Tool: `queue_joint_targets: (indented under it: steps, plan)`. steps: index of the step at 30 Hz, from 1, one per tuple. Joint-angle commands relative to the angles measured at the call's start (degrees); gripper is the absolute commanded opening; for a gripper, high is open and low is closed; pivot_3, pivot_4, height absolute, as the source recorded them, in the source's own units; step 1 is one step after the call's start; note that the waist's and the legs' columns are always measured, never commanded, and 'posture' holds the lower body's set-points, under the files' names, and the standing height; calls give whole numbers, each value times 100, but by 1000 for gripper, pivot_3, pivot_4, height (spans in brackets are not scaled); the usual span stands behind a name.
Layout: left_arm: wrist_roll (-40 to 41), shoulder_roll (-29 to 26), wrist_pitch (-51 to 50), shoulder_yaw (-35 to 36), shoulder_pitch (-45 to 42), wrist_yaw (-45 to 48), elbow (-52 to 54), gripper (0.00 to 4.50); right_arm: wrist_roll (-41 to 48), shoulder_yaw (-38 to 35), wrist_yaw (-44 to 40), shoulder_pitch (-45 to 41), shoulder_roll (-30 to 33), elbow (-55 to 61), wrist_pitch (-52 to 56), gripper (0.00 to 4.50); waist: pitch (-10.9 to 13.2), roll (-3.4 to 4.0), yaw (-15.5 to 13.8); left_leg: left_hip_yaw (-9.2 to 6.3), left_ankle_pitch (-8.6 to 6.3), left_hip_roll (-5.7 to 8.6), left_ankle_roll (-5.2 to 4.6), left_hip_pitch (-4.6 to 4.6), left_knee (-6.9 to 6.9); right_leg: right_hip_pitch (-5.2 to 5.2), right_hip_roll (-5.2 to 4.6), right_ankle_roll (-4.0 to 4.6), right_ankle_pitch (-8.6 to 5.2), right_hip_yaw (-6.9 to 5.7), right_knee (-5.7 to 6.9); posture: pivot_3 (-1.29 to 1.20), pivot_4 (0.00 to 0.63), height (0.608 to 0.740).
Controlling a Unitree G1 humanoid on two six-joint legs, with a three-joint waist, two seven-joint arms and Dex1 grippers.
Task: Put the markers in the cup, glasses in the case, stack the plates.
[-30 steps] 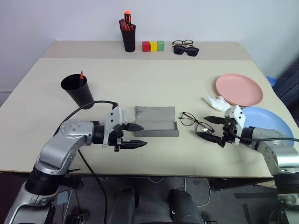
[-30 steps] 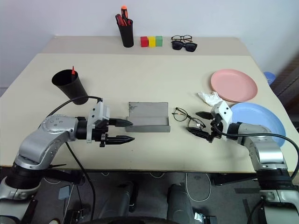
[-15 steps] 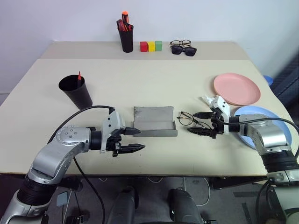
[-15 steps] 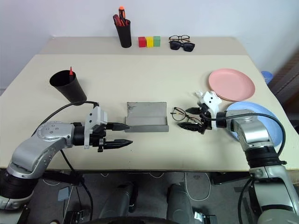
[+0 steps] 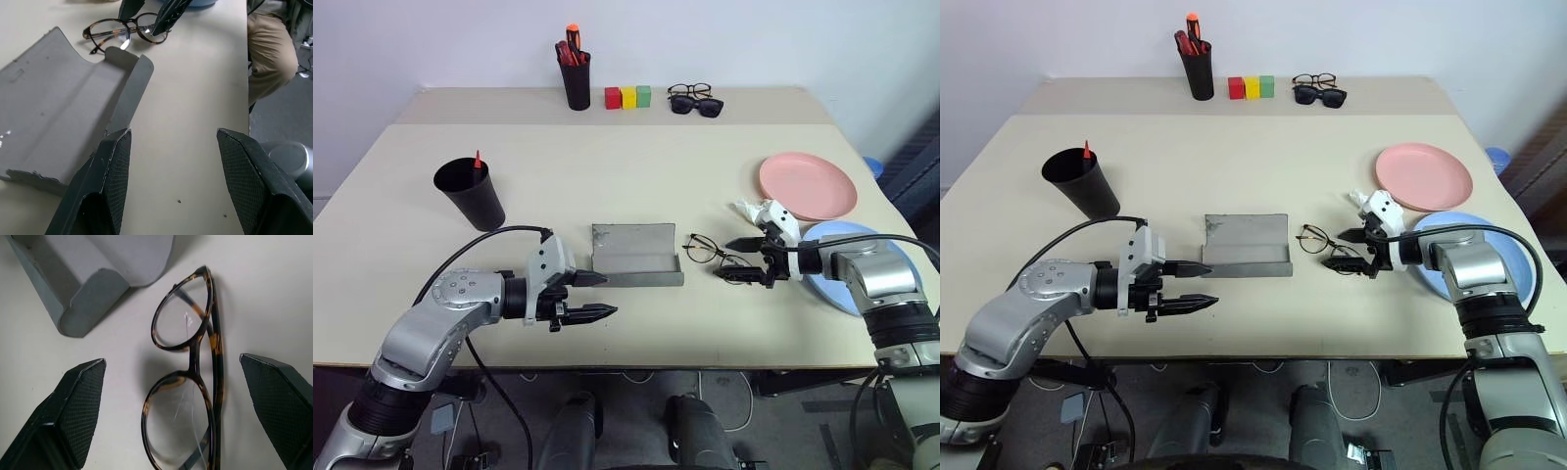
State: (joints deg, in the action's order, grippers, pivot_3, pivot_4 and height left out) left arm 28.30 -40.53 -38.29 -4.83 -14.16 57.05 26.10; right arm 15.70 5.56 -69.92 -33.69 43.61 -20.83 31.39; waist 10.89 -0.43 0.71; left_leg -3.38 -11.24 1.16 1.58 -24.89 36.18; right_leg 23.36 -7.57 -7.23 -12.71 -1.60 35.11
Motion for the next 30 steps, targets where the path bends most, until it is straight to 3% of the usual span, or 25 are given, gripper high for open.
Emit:
queue_joint_targets:
  steps: [1,9,12,16,19,20,30]
  plan:
    - [133,-52,31,109,30,-52,282,2799,-75,18,-71,-235,-67,-128,-187,4500,0,0,8,0,0,0,0,0,0,0,0,0,0,0,0,0,150,740]
    - [189,-85,-11,150,132,-172,398,2799,-255,76,-149,-424,-292,-621,-535,4500,0,0,7,1,0,0,0,0,0,0,0,-1,0,0,0,0,150,740]
    - [222,-102,-28,165,158,-206,431,2840,-332,85,-130,-479,-411,-860,-694,3616,0,0,9,0,0,0,0,0,-1,0,0,0,0,0,0,0,150,740]
    - [260,-151,-36,205,201,-266,465,2840,-412,71,-143,-473,-492,-1038,-858,1500,0,0,9,0,0,0,1,0,-2,0,1,-1,0,0,0,0,150,740]
    - [275,-180,-16,205,217,-299,458,2840,-422,26,-179,-461,-440,-1073,-911,218,-3,-4,28,2,1,0,1,5,0,-3,1,-1,1,2,0,0,150,740]
    - [281,-186,-12,202,220,-307,459,2840,-428,10,-191,-452,-422,-1074,-926,50,-6,-11,27,2,0,-1,1,18,-2,-15,2,0,1,3,0,0,150,740]
    - [276,-146,105,127,186,-346,359,2840,-50,-600,-206,-379,176,-229,-557,50,0,-4,-30,3,-1,5,3,33,-5,-34,-7,-2,-5,5,-6,0,150,740]
